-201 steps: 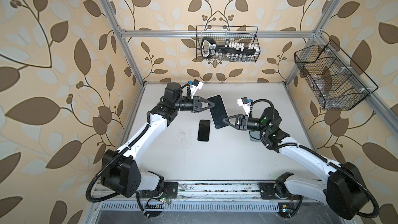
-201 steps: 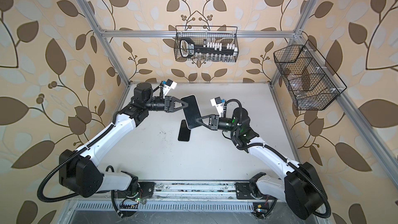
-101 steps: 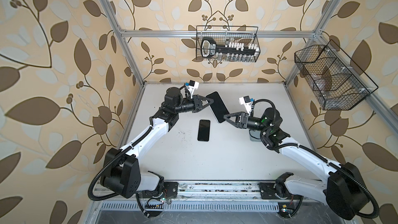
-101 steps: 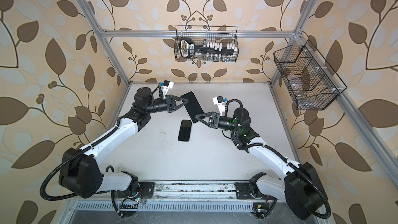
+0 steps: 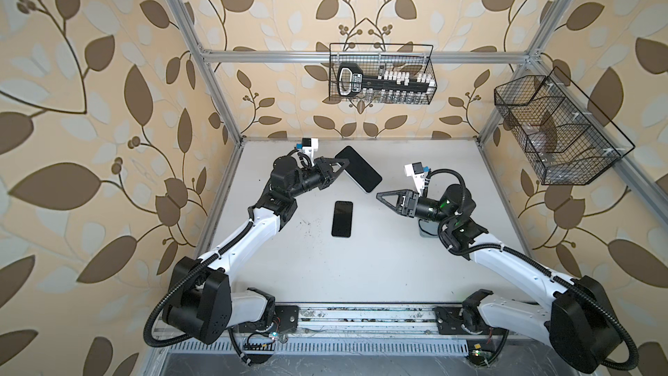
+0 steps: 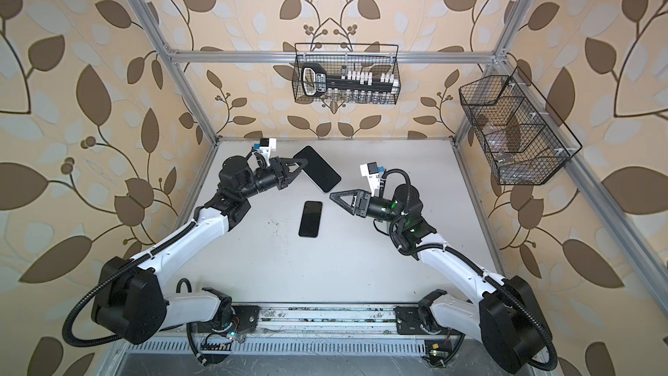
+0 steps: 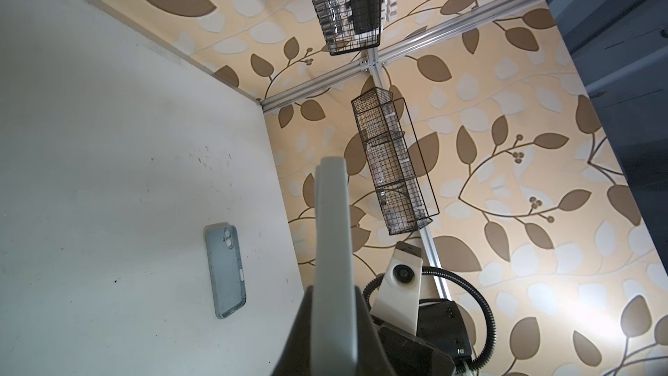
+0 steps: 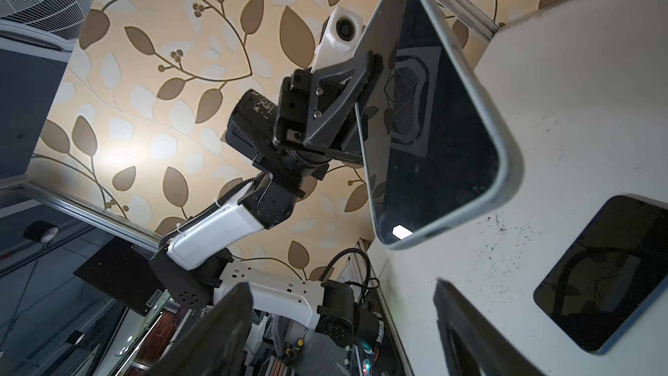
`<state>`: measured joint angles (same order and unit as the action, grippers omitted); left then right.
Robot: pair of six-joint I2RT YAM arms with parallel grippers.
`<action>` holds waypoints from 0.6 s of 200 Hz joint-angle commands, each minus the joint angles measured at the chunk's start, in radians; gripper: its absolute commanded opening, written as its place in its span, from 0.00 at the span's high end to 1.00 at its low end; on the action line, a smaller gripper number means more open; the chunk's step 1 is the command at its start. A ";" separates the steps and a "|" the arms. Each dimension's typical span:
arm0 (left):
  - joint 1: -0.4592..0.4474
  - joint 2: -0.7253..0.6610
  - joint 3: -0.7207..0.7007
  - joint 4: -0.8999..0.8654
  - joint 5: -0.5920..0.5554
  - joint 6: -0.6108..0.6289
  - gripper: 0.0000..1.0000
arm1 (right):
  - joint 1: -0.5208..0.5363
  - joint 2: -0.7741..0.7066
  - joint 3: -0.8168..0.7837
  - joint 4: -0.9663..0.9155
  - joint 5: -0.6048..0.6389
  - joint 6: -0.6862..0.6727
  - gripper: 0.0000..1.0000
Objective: Take the phone out of the phone case
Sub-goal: Remove the phone case from the phone.
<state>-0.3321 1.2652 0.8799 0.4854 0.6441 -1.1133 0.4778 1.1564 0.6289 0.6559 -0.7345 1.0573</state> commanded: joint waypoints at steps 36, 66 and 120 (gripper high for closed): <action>0.005 -0.081 0.007 0.123 -0.020 -0.045 1.00 | 0.069 0.103 0.043 0.099 0.078 -0.008 0.26; 0.005 -0.091 0.003 0.118 -0.015 -0.047 1.00 | 0.102 0.145 0.075 0.158 0.097 -0.006 0.35; 0.005 -0.097 -0.019 0.121 -0.021 -0.052 1.00 | 0.124 0.162 0.080 0.256 0.163 -0.004 0.50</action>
<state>-0.3321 1.2137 0.8612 0.5022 0.6266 -1.1400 0.5915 1.3087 0.6823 0.8124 -0.6220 1.0454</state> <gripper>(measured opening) 0.123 0.534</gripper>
